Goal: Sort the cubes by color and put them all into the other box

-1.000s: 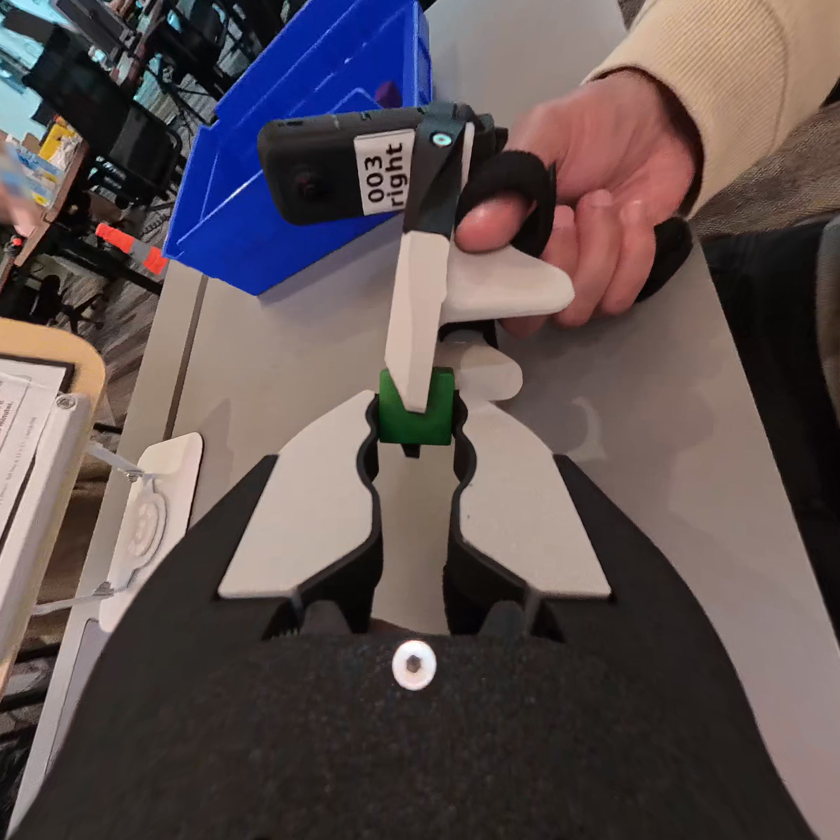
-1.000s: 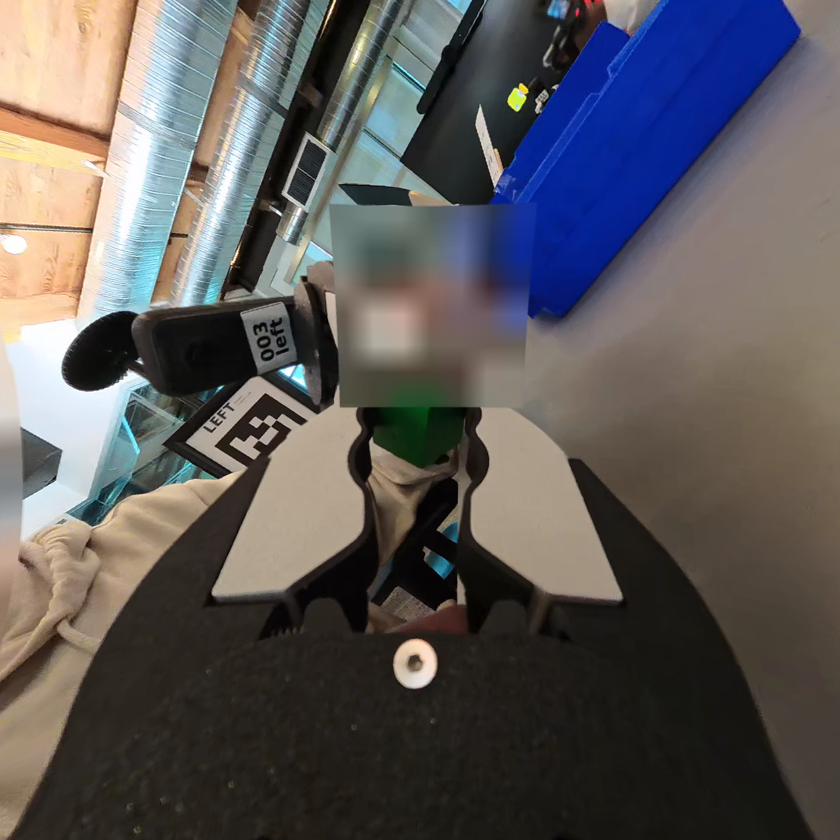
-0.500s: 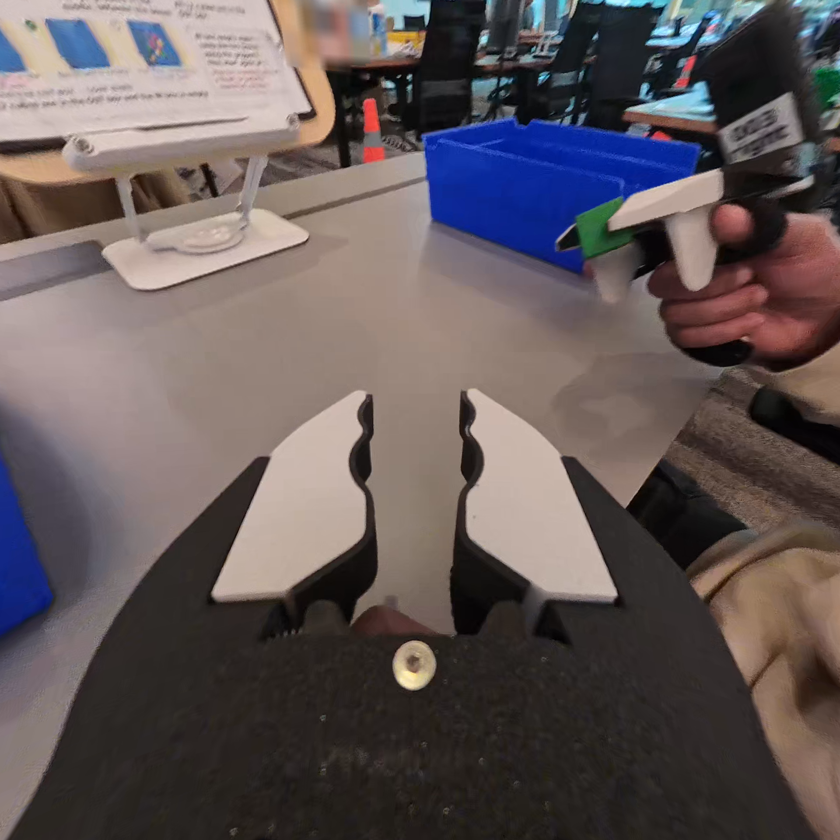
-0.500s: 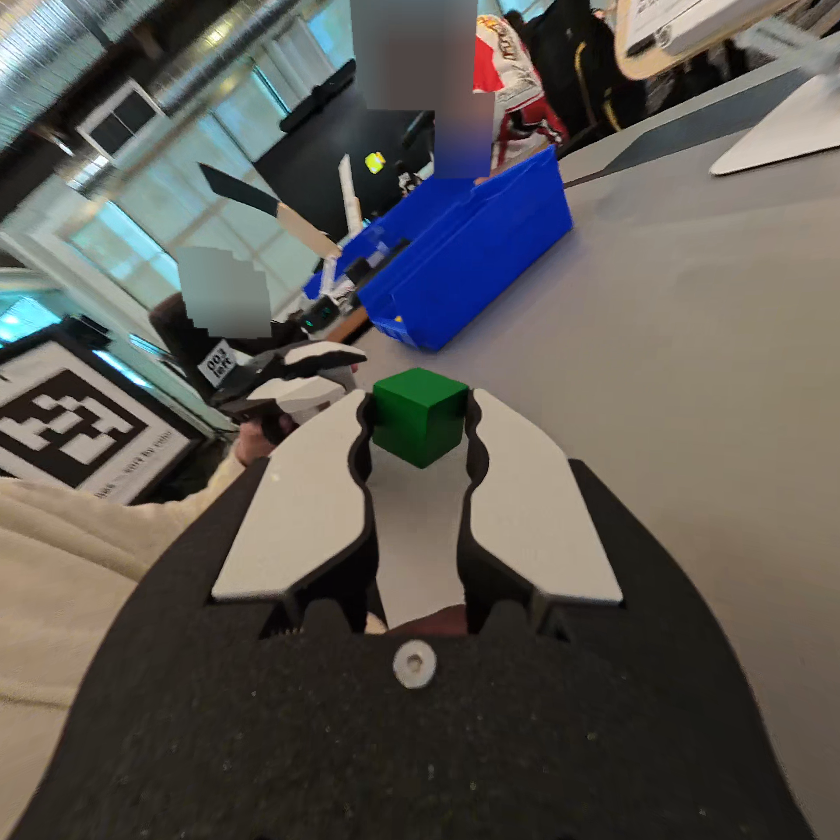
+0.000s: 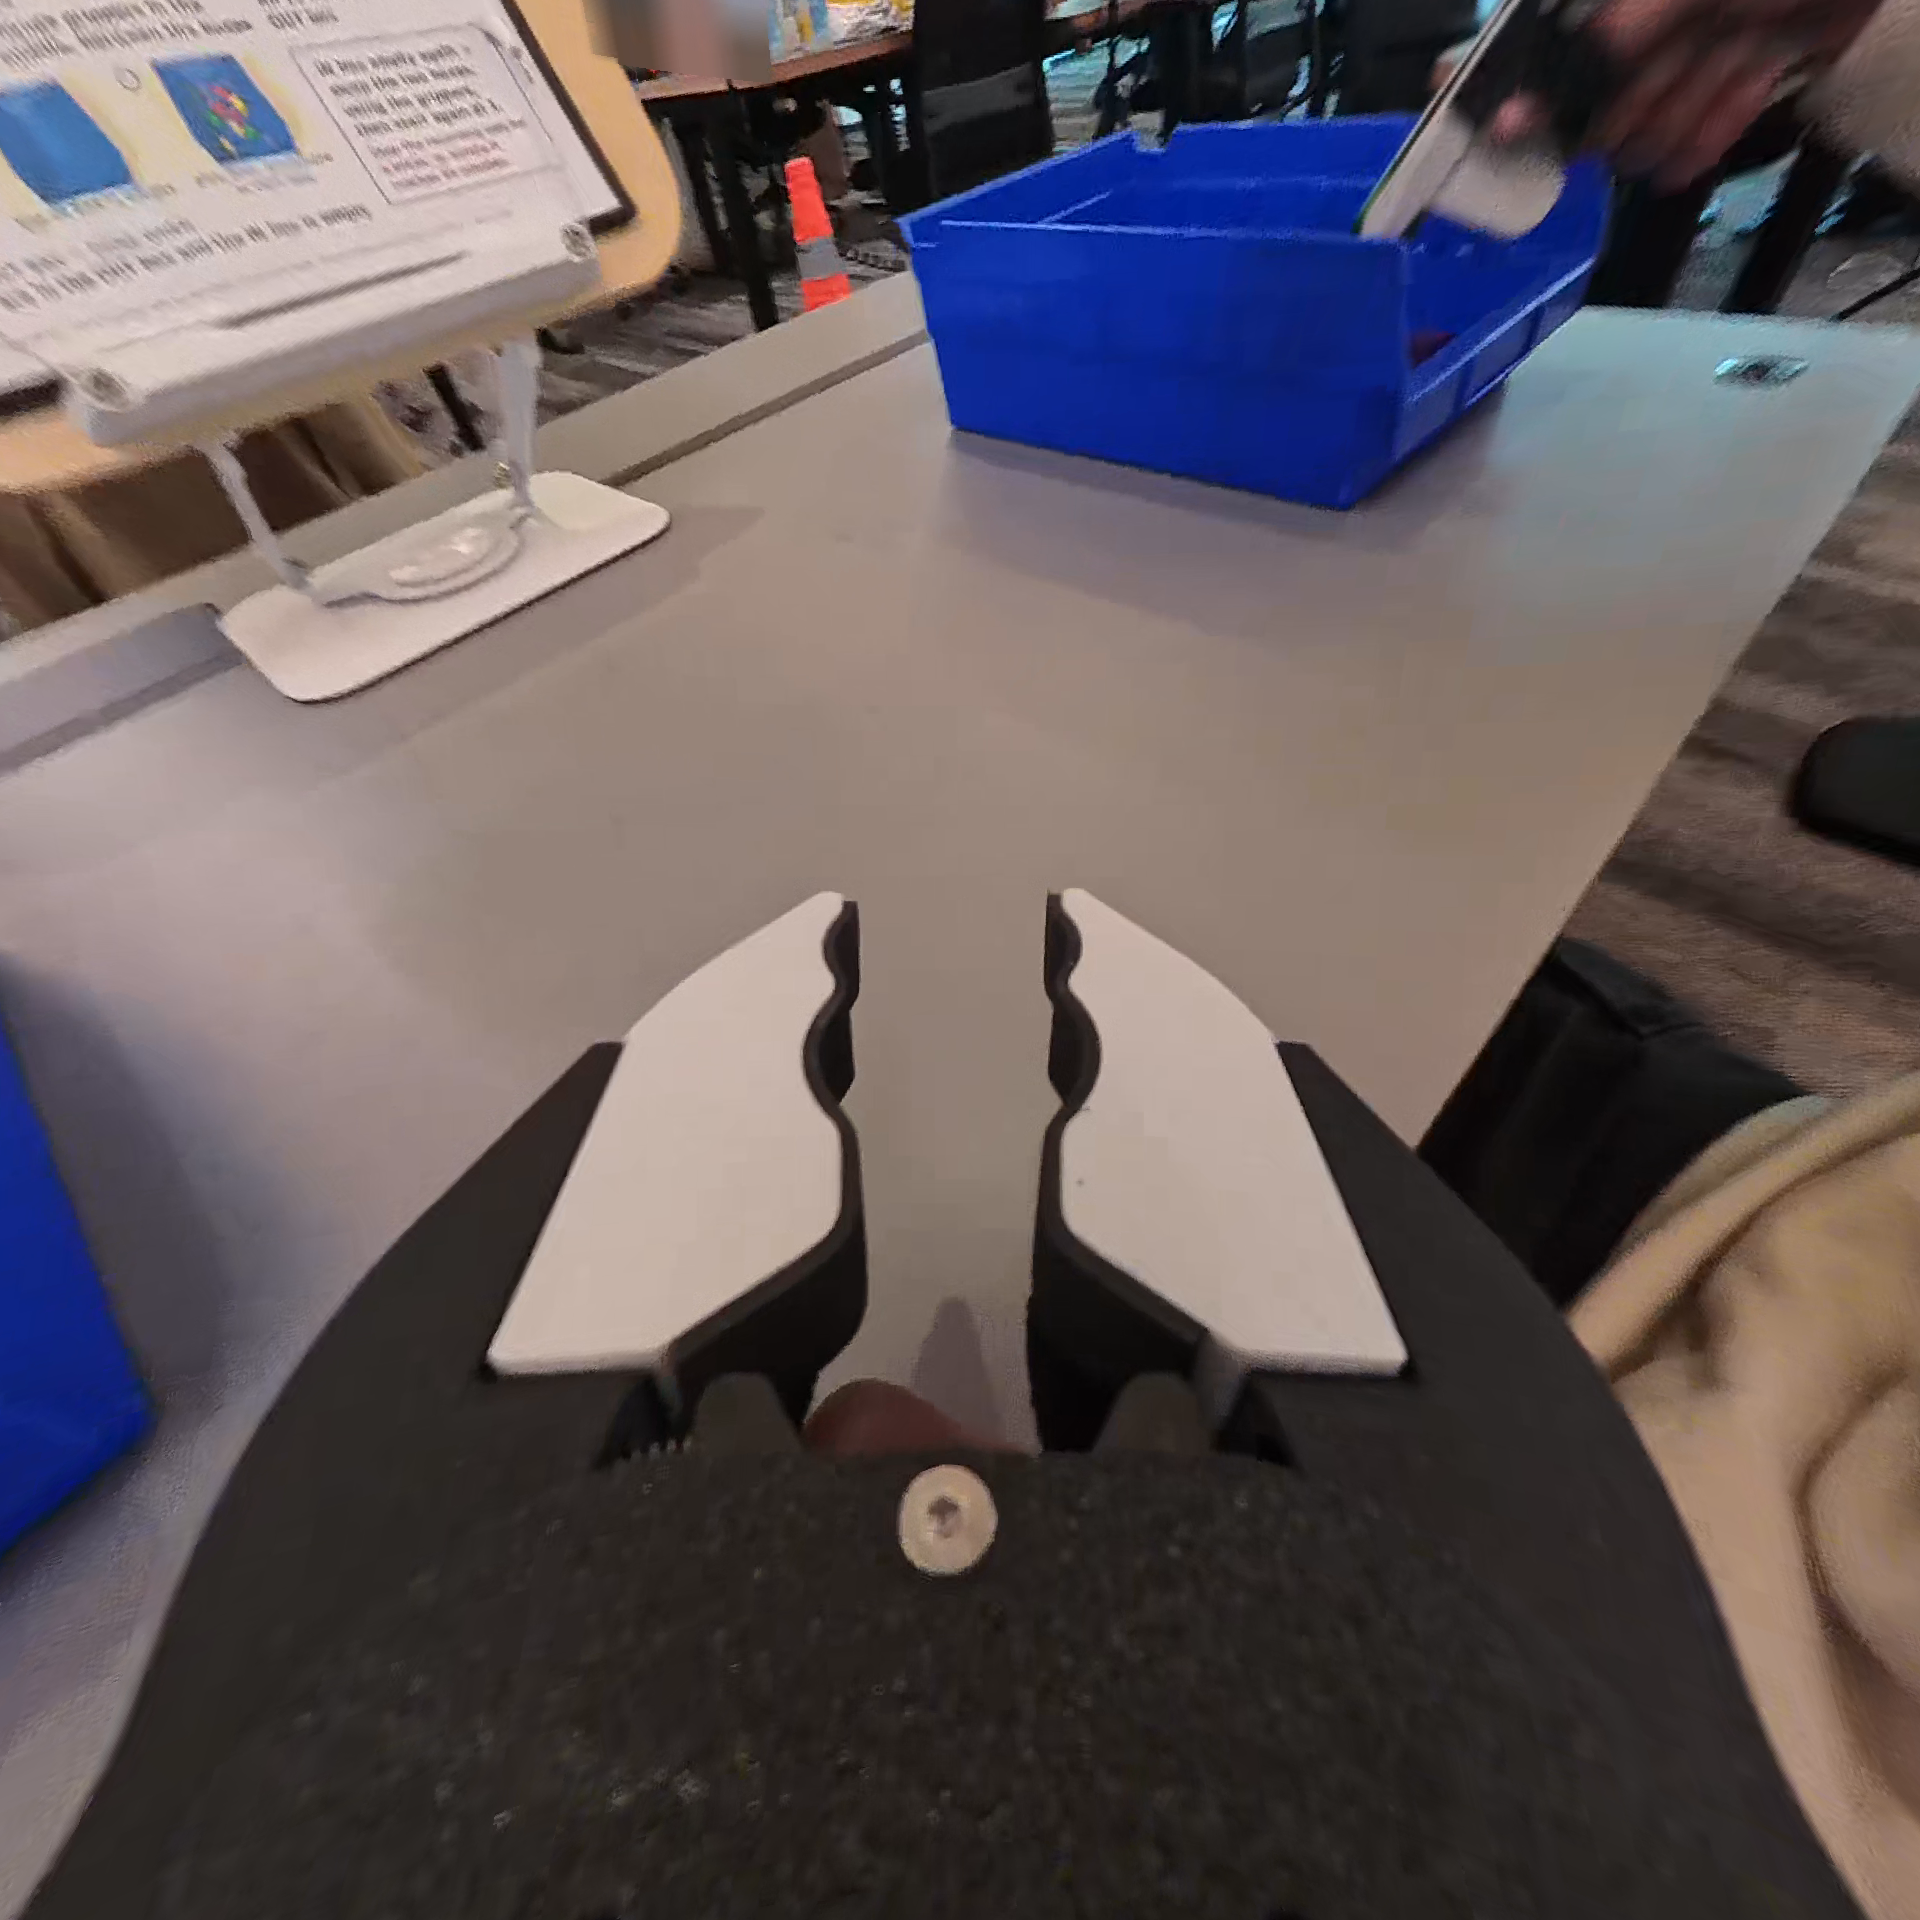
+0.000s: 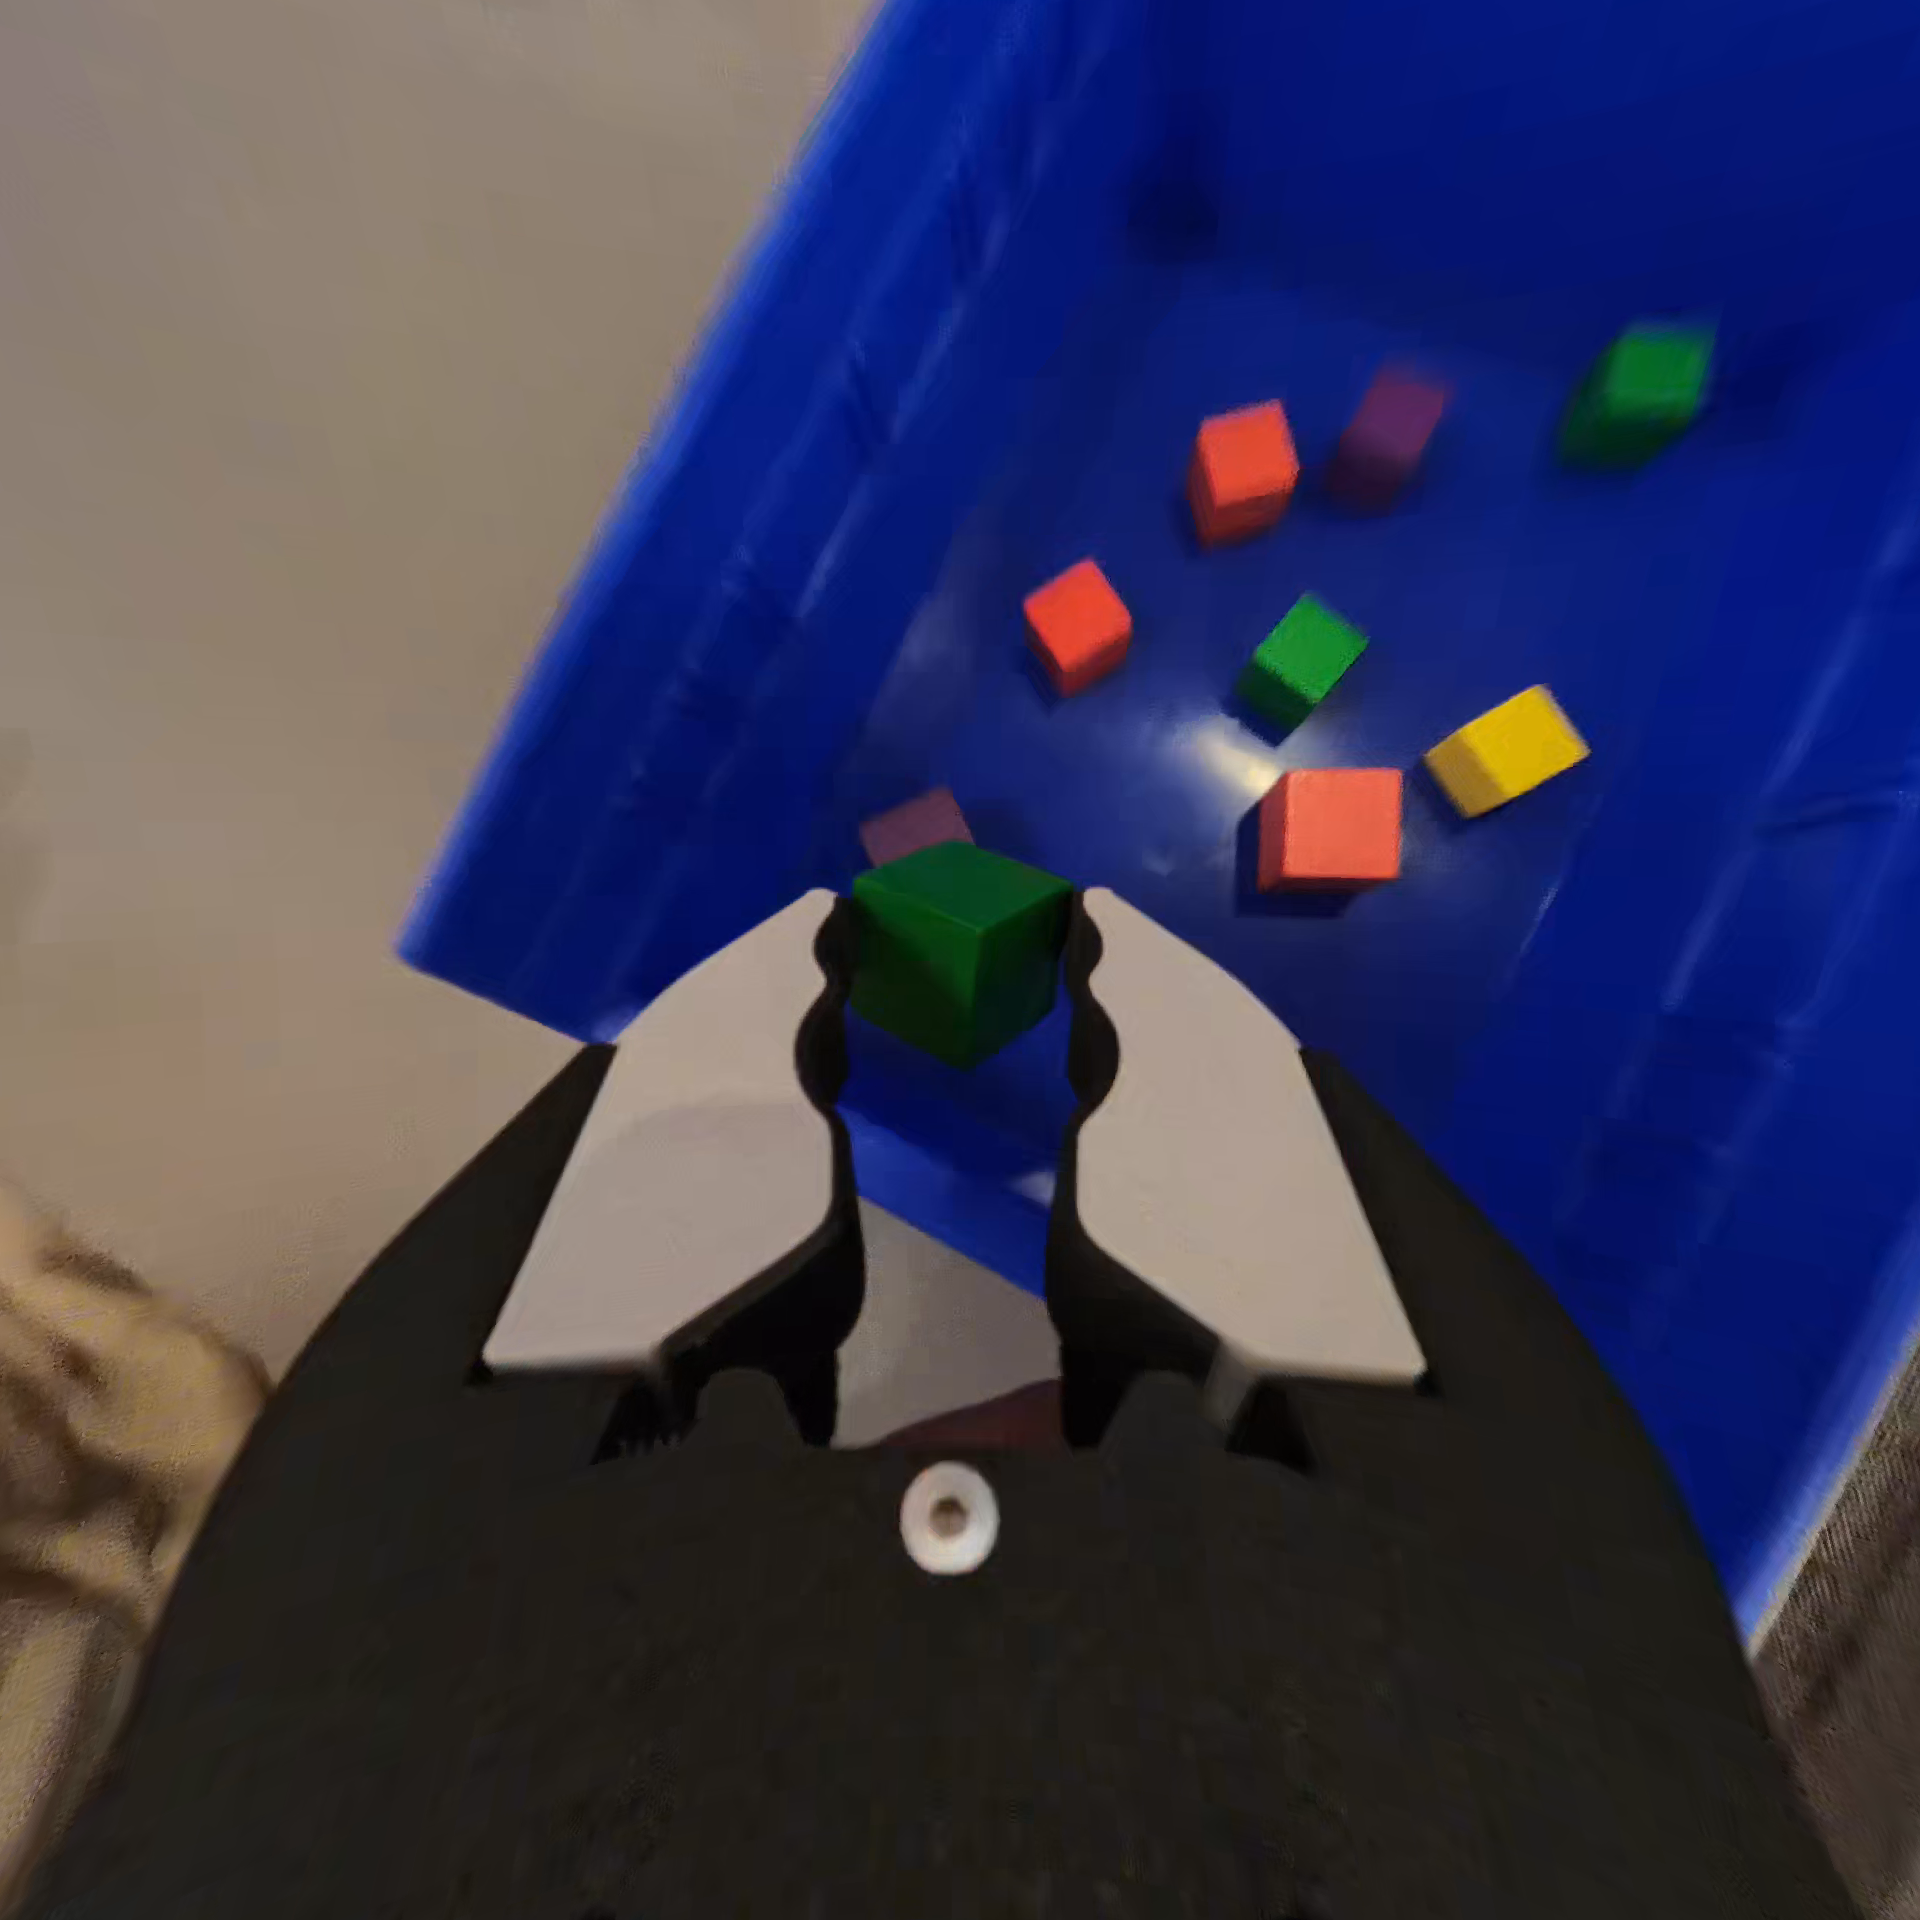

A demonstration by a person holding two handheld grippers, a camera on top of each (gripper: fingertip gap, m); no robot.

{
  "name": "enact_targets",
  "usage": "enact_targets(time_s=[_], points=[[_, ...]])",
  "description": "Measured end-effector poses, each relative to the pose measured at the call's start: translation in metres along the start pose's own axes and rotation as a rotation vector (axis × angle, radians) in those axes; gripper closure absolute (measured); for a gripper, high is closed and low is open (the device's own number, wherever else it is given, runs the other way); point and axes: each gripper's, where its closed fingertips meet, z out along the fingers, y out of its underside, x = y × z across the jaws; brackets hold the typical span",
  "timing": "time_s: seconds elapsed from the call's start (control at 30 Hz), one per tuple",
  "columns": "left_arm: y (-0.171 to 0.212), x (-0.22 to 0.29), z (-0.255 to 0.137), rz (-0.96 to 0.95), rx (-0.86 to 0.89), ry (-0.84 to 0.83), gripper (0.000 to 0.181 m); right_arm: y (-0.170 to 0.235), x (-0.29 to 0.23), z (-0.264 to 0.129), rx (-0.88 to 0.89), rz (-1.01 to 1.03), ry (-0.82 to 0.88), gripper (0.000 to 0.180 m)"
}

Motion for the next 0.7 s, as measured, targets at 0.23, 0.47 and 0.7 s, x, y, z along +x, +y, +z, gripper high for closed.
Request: enact_targets(time_s=[0.23, 0.47, 0.7], points=[[0.005, -0.006, -0.005, -0.135, -0.015, 0.061, 0.147, 0.040, 0.039, 0.043, -0.461, -0.109, 0.088, 0.140], [0.006, -0.010, -0.010, -0.098, -0.019, 0.018, 0.147, 0.010, 0.037, 0.011, -0.284, -0.097, 0.129, 0.134], [0.009, -0.024, -0.007, -0.141, -0.043, -0.039, 0.146, -0.073, -0.154, -0.079, 0.806, -0.074, -0.187, 0.145]])
